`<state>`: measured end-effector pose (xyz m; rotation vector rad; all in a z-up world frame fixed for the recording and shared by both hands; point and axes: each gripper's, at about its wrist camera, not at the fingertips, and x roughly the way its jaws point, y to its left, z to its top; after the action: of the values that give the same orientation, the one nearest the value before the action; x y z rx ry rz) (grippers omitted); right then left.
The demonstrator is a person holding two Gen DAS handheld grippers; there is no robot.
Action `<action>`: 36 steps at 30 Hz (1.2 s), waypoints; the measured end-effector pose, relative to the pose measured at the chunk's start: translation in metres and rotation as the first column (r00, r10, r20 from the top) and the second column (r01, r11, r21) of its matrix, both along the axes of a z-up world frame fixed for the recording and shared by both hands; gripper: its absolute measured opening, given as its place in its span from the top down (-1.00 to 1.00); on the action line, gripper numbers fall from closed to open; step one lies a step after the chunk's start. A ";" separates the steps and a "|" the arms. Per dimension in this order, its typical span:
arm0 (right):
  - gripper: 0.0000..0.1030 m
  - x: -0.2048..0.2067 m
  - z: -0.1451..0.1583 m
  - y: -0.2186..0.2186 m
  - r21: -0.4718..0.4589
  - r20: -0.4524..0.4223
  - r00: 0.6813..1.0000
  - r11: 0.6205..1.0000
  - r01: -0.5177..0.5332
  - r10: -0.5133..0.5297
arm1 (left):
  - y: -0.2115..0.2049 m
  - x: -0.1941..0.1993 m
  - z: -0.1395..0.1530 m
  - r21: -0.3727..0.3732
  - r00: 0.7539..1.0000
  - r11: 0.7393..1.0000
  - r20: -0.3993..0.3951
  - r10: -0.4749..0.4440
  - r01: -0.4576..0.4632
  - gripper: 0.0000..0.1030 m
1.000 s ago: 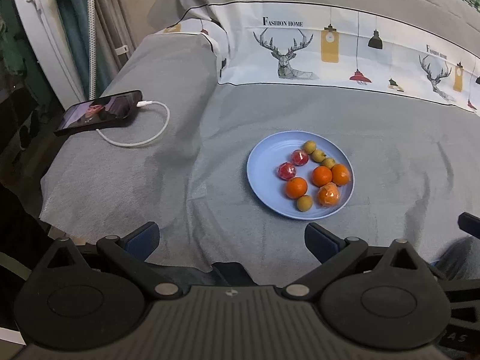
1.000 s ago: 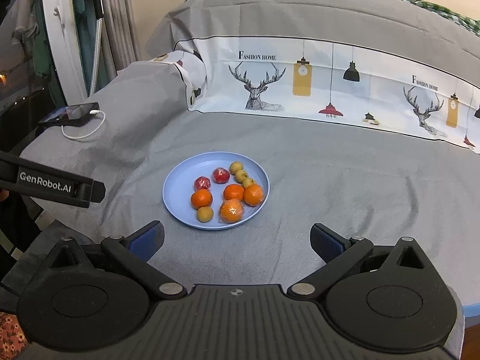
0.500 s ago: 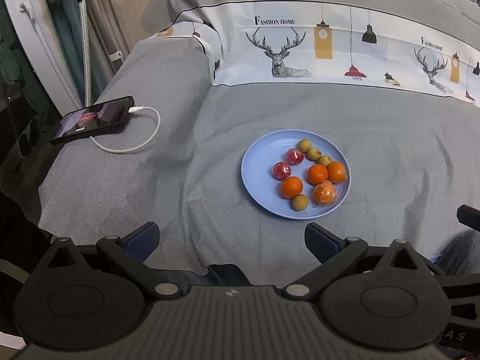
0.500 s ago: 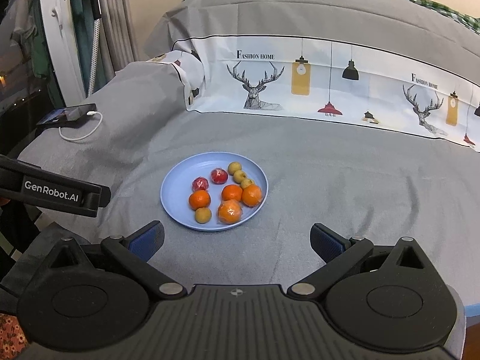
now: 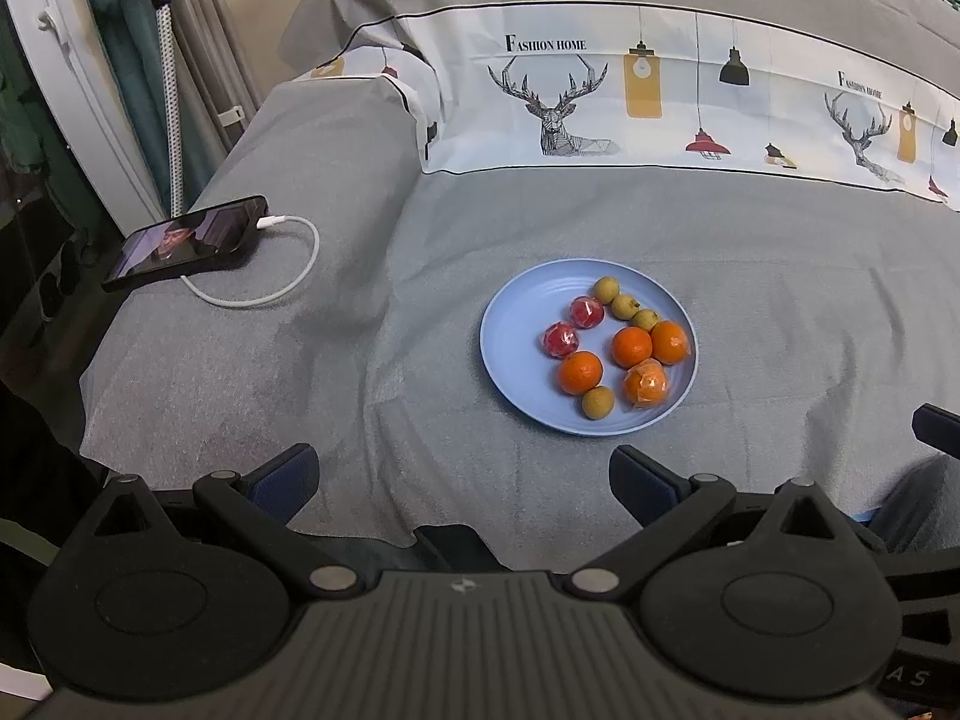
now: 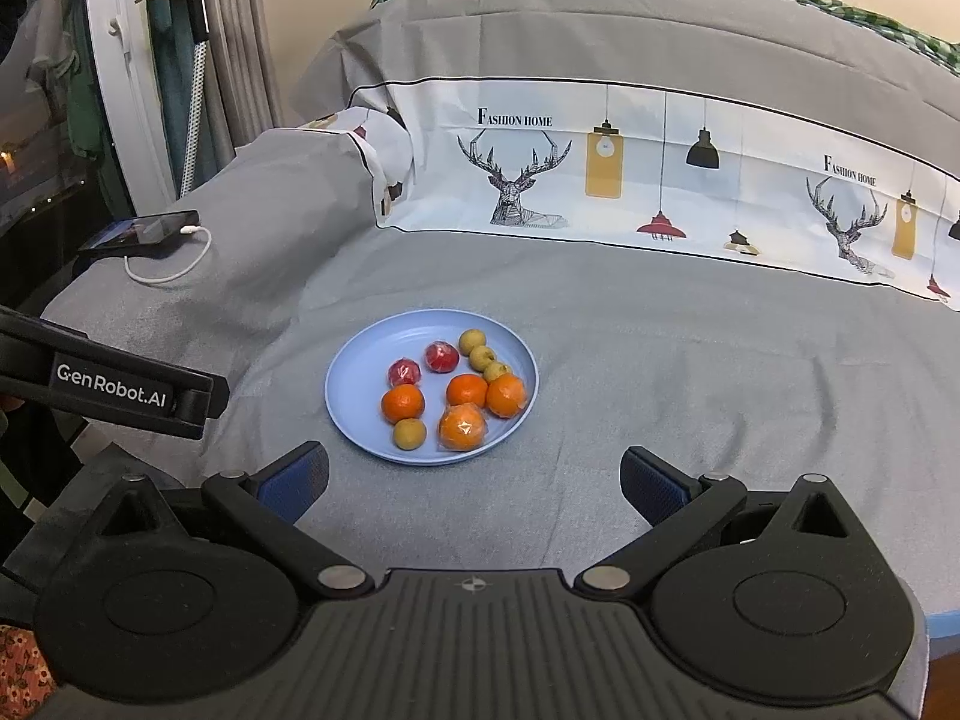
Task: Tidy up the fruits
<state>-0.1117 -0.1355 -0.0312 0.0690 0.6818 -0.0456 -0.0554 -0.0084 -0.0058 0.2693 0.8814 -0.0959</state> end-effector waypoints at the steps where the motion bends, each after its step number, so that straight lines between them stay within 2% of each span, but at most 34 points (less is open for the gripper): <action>1: -0.99 0.000 0.000 0.000 0.002 0.000 1.000 1.000 0.000 0.000 | 0.000 0.000 0.000 0.000 1.000 1.000 -0.001 0.000 0.000 -1.00; 30: -0.99 0.000 0.000 -0.003 0.016 0.003 1.000 1.000 0.005 -0.005 | -0.012 -0.001 -0.004 0.041 1.000 0.999 -0.005 -0.023 0.023 -0.99; 36: -0.99 0.004 -0.001 -0.005 0.016 0.002 1.000 1.000 -0.011 0.011 | -0.014 0.006 -0.009 0.068 0.999 0.997 -0.022 -0.027 0.028 -1.00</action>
<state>-0.1082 -0.1402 -0.0324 0.0805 0.6803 -0.0299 -0.0490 -0.0222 -0.0148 0.3454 0.9026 -0.0944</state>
